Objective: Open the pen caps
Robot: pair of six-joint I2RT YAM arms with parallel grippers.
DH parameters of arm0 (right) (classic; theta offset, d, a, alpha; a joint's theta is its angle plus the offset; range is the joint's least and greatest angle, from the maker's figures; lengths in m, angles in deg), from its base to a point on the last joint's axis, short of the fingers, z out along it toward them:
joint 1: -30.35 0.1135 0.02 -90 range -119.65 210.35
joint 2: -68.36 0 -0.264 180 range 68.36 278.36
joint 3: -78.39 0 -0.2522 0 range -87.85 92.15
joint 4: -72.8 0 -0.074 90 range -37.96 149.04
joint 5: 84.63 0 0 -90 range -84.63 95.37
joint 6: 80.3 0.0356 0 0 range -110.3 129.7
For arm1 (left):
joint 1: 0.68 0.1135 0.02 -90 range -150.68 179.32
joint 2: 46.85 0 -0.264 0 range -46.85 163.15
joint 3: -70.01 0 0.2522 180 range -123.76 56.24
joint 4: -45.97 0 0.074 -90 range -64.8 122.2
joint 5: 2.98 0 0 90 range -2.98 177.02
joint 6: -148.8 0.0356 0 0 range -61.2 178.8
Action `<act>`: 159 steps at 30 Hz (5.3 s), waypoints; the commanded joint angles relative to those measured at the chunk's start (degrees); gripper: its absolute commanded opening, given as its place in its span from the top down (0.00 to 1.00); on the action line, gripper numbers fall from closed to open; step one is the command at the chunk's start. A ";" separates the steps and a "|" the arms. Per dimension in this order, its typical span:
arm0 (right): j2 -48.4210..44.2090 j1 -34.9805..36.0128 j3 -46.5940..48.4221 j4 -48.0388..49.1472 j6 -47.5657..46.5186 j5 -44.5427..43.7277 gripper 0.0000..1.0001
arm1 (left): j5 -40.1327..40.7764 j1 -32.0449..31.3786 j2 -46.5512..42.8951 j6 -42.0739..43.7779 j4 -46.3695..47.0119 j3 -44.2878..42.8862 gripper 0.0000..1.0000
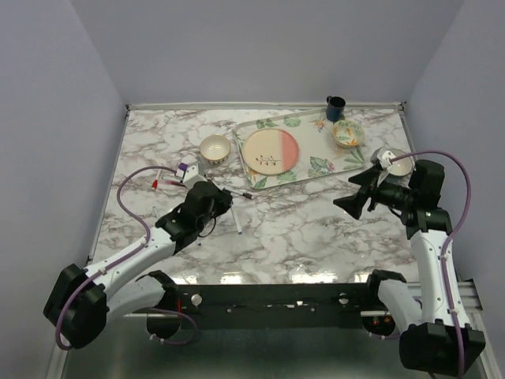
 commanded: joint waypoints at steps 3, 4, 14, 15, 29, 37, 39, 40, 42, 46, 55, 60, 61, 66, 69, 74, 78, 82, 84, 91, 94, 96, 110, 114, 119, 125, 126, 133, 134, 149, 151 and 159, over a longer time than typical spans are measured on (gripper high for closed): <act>5.59 13.74 5.36 -7.66 -2.40 0.76 0.00 | -3.70 -3.17 -3.54 -7.62 12.87 3.20 1.00; 7.43 17.78 5.62 -7.85 -1.35 0.66 0.00 | -3.08 -3.79 -3.63 -8.15 13.67 3.29 1.00; 21.41 36.00 11.95 -5.13 7.70 -4.34 0.05 | 4.30 -10.46 -1.17 -11.31 20.10 1.53 1.00; 21.68 36.45 12.04 -2.69 8.93 -4.43 0.05 | 5.44 -10.73 -0.99 -11.40 20.27 1.36 1.00; 26.43 41.02 10.28 8.59 23.18 -3.73 0.07 | 12.03 -13.54 2.43 -13.78 22.38 -1.19 1.00; 31.00 42.08 12.57 9.20 25.64 -9.79 0.10 | 14.06 -16.89 5.25 -13.86 23.35 -3.65 1.00; 31.96 42.43 13.01 9.20 26.08 -10.93 0.12 | 14.67 -17.59 5.68 -13.86 23.96 -3.92 1.00; 32.31 42.43 13.18 9.20 26.34 -10.85 0.12 | 14.76 -17.76 5.78 -13.78 24.05 -4.09 1.00; 32.58 42.60 13.10 9.55 26.69 -10.68 0.17 | 14.85 -18.29 6.48 -13.60 24.14 -4.62 1.00; 32.84 42.69 13.19 9.73 27.57 -9.80 0.36 | 14.85 -19.08 7.27 -13.34 25.10 -4.71 1.00; 31.18 42.69 11.61 9.03 24.77 -10.06 0.96 | 12.57 -19.52 4.55 -9.65 28.36 -1.55 0.77; 28.46 42.60 11.34 2.20 12.13 -7.96 1.00 | 5.21 -19.44 -2.03 -3.24 36.93 7.21 0.17; 28.10 42.69 11.25 1.22 8.28 -6.91 0.99 | 3.97 -19.44 -3.00 -2.10 38.19 8.64 0.12; 26.78 42.69 10.37 -1.86 3.50 -4.26 0.99 | 1.67 -19.44 -9.15 0.28 41.36 14.79 0.05; 27.22 42.69 10.46 -2.92 2.00 -2.86 0.99 | 1.93 -19.44 -10.74 0.20 42.07 16.12 0.04; 28.18 42.69 10.28 -3.01 1.73 -1.54 0.99 | -0.44 -19.44 -9.43 0.81 45.58 16.39 0.04; 28.45 42.69 10.37 -3.28 1.56 -0.75 1.00 | -2.28 -19.44 -5.40 0.73 49.00 15.16 0.05; 28.36 42.69 10.20 -3.10 1.56 -0.13 0.99 | -3.78 -19.44 -1.09 0.11 50.77 13.22 0.11; 28.28 42.69 10.11 -3.02 1.56 -0.04 0.99 | -4.04 -19.44 0.93 -0.24 51.38 12.26 0.15; 28.54 42.69 9.76 -2.57 2.08 0.66 0.99 | -4.75 -19.44 3.84 0.28 53.41 10.85 0.30; 28.71 42.69 9.93 -2.40 2.52 0.93 0.99 | -6.15 -19.44 4.63 0.72 53.76 10.06 0.40; 28.80 42.69 9.85 -2.31 2.61 1.01 0.99 | -6.77 -19.44 4.81 0.73 54.63 10.15 0.45; 29.59 42.69 10.46 -3.36 2.09 1.54 0.99 | -8.09 -19.35 1.30 4.85 52.80 9.62 1.00; 29.86 42.69 10.55 -6.17 -0.37 0.84 0.99 | -2.66 -15.93 -5.88 9.50 42.82 7.95 1.00; 29.16 42.69 9.59 -8.55 -3.97 -0.04 0.99 | 5.45 -5.13 -15.74 13.91 33.03 5.40 1.00; 28.54 42.69 8.88 -9.26 -6.09 -5.63 1.00 | 0.44 6.49 -19.80 9.70 26.43 4.08 1.00; 28.89 42.69 8.10 -7.60 -6.00 -9.06 0.99 | -0.17 6.84 -19.71 8.21 24.25 4.17 1.00; 30.82 35.41 6.85 -2.40 -1.87 -39.59 0.99 | -12.47 6.93 -16.38 2.58 11.75 8.37 1.00; 31.00 33.05 6.94 -2.49 -1.87 -40.98 0.99 | -15.35 6.93 -15.94 2.22 11.49 9.26 1.00; 41.72 20.29 8.53 -2.49 -1.70 -50.94 0.98 | -9.24 -3.88 4.01 7.58 3.75 6.37 1.00; 42.33 19.49 8.53 -2.75 -1.87 -50.49 0.97 | -6.96 -4.93 6.47 7.93 3.75 5.93 1.00; 45.15 17.12 9.23 -3.98 -1.87 -49.17 0.94 | -4.75 -6.43 14.73 9.25 2.52 4.26 0.99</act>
